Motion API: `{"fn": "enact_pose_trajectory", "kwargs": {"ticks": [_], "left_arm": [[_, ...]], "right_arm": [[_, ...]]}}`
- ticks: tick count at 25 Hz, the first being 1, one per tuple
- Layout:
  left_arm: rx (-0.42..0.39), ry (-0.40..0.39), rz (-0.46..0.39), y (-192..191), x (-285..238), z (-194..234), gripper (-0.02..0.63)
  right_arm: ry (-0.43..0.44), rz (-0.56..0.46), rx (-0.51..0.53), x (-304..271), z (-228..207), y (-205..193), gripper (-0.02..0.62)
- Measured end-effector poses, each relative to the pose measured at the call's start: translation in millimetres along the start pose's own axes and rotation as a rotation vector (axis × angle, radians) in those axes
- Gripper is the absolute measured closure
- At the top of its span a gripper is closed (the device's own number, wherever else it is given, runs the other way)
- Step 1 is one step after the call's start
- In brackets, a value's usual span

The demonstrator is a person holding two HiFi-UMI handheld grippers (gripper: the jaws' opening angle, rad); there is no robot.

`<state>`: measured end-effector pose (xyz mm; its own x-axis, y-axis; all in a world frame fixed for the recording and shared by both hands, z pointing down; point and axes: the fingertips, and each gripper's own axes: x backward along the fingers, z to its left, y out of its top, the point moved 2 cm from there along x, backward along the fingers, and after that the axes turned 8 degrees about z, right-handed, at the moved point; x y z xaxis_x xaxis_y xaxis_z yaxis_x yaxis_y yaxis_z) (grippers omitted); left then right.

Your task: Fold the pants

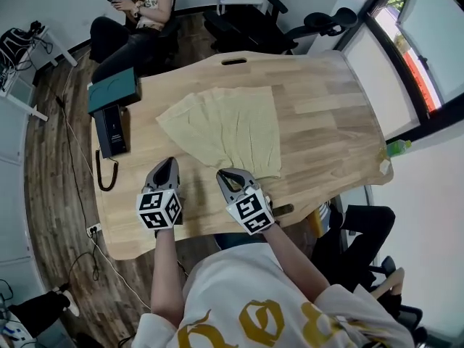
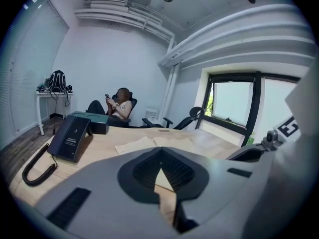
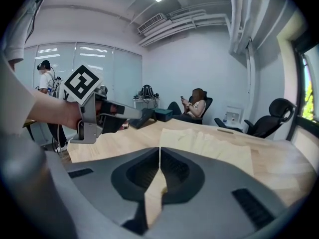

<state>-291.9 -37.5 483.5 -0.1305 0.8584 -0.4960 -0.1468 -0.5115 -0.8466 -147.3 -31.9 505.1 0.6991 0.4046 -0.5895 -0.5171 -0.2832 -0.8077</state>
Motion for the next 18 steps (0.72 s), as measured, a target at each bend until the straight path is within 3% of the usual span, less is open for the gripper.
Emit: {"fn": "enact_pose_trajectory", "kwargs": {"ticks": [11, 18], "left_arm": [[0.019, -0.042, 0.109, -9.1, -67.6, 25.7, 0.598], [-0.03, -0.034, 0.187, -16.9, -103.4, 36.2, 0.597]], "right_arm": [[0.116, 0.124, 0.018, -40.7, -3.0, -32.7, 0.588], [0.087, 0.21, 0.027, -51.4, -17.6, -53.2, 0.588]]}}
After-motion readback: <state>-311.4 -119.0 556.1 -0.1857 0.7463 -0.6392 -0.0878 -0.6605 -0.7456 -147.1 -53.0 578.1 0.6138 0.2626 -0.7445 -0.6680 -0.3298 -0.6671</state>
